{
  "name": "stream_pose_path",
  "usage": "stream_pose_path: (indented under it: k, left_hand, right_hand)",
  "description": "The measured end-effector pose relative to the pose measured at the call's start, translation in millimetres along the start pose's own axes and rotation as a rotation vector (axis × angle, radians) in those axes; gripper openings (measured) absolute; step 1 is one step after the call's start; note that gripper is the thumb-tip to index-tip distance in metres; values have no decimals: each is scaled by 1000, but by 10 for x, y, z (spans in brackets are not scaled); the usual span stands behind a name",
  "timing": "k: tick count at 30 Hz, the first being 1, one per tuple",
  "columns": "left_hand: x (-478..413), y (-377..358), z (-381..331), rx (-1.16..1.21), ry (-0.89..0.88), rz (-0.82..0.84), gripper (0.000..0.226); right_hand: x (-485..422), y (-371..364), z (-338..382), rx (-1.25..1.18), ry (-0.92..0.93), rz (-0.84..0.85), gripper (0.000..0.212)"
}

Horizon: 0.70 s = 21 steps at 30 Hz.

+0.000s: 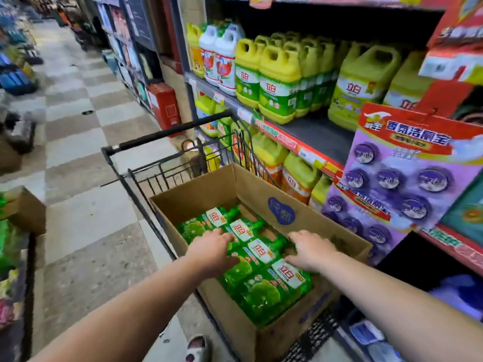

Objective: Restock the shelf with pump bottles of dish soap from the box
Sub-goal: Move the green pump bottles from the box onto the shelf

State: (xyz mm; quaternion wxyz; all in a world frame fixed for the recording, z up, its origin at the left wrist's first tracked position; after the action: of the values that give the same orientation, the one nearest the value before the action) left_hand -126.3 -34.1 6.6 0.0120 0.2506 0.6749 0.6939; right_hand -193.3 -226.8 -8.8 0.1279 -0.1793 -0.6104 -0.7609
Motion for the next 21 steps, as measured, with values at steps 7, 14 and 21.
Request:
stream_pose_path:
  k: [7,14,21]
  left_hand:
    - [-798,-356,-439,-110,-272,180,61]
    - [-1394,-641,-679,-139,-483,384,59]
    - [-1546,-1206,-840,-148,-573,615,69]
  right_hand:
    - [-186,-296,-459,-212,-290,55,61]
    - [-498,-644,-606,-470,-544,82,57]
    - [-625,-1272,-720,-737,-850,111,64]
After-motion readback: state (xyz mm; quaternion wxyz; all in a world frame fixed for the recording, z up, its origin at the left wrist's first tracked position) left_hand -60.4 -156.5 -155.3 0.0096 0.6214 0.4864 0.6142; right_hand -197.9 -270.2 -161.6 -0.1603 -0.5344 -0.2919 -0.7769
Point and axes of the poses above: each hand's wrist, its own x-axis away from the middle knuckle, its own y-axis out of the back of the hand, z = x × y, the point moved 7 cm from there along -x, towards the middle knuckle, and after that the axes turned 12 degrees about y, right-handed, at the moved point
